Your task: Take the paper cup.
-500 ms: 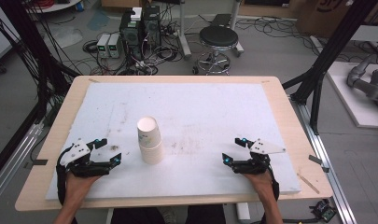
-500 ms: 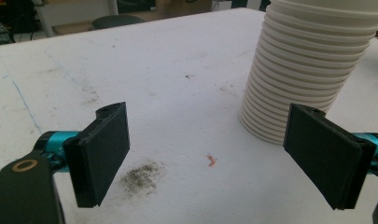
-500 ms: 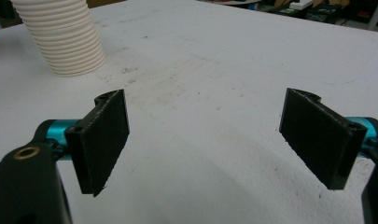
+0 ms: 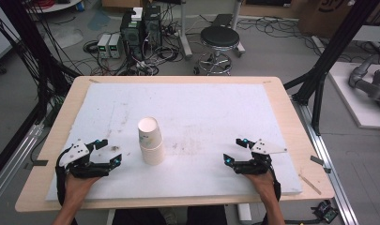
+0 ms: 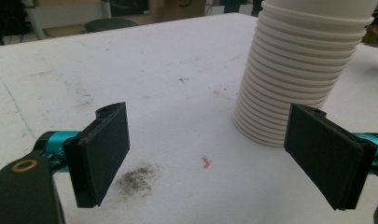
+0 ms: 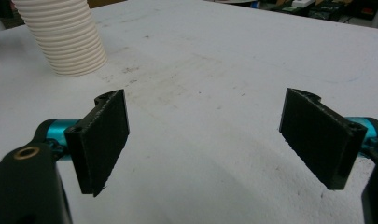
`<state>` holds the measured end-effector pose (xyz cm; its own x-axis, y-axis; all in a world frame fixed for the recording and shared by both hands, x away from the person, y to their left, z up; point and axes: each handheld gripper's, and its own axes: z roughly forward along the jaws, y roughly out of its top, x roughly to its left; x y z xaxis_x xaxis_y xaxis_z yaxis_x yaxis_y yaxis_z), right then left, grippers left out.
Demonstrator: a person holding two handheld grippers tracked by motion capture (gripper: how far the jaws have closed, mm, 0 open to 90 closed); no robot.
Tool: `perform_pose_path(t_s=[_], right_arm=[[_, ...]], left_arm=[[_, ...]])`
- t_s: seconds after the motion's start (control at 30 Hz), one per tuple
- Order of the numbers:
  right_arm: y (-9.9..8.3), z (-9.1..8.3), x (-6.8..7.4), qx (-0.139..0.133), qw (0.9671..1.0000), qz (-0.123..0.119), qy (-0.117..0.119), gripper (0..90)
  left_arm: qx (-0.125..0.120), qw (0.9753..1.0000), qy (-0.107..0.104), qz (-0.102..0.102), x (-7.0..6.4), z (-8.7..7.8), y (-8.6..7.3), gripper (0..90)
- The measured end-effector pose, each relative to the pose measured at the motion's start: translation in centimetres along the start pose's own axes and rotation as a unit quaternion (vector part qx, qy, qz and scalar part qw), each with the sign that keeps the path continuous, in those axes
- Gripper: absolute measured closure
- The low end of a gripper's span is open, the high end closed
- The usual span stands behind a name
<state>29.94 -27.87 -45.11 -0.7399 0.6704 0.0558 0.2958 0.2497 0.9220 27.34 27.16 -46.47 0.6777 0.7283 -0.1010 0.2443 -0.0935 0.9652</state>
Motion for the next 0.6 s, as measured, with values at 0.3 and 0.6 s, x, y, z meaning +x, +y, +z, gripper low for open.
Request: perform_pose_path(t_s=[0.3,0.6], right_arm=[[0.0,0.0,0.0,0.0,1.0,-0.003,0.001,16.0],[0.0,0.0,-0.1,0.001,1.0,0.0,0.005,16.0]], left_arm=[[-0.006,1.0,-0.005,-0.005,0.0,-0.2,0.2,11.9],[-0.033,0.999,-0.028,0.009,-0.2,-1.1,3.0,11.4]])
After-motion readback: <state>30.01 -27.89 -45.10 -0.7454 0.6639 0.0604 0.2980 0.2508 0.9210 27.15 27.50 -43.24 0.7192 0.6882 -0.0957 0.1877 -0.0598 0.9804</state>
